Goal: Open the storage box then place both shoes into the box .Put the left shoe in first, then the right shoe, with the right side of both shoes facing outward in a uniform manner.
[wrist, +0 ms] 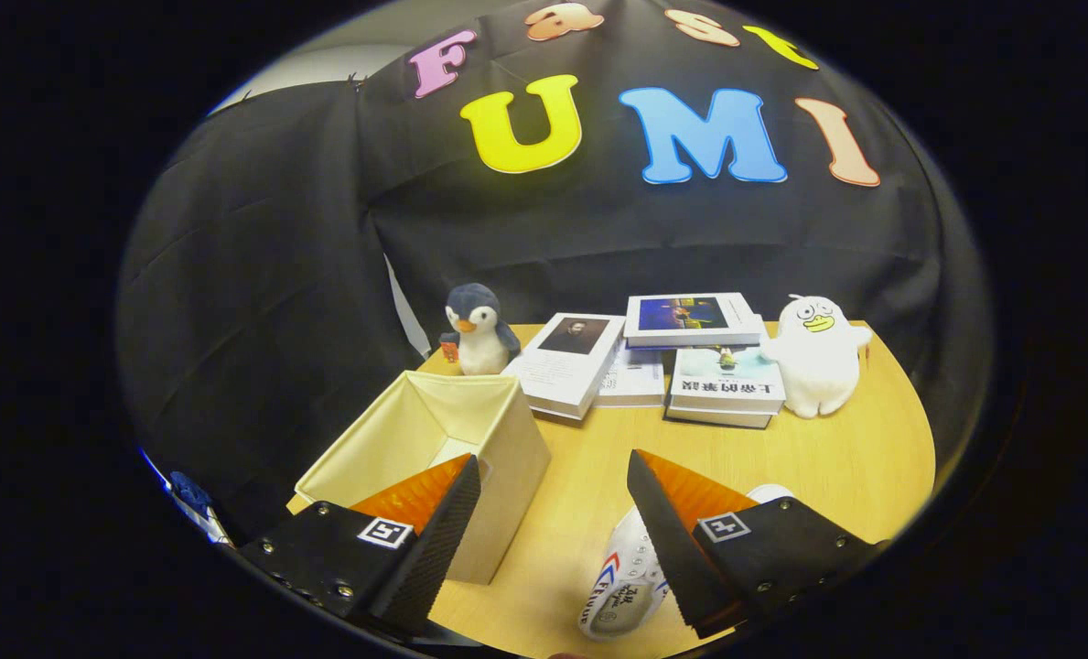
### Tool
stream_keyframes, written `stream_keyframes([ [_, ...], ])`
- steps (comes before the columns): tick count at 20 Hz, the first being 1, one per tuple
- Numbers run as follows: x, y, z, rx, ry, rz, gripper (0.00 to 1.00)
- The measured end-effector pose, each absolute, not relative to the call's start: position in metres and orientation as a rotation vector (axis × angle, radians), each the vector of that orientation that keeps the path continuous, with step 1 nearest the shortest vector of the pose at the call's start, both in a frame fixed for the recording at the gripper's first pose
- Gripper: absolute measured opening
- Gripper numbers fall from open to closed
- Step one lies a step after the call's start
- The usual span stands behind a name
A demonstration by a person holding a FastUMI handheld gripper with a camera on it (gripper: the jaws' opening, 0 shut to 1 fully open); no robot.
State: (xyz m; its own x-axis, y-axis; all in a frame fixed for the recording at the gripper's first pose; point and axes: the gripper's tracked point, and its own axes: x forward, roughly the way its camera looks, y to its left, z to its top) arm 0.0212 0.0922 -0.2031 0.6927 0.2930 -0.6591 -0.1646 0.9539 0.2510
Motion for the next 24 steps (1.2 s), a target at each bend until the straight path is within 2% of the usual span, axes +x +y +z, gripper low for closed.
stream_keyframes([
  [10, 0.003, 0.039, -0.276, 0.213, 0.917, 0.154, 0.98],
  [24, -0.038, 0.015, -0.352, 0.289, 1.145, 0.117, 0.98],
])
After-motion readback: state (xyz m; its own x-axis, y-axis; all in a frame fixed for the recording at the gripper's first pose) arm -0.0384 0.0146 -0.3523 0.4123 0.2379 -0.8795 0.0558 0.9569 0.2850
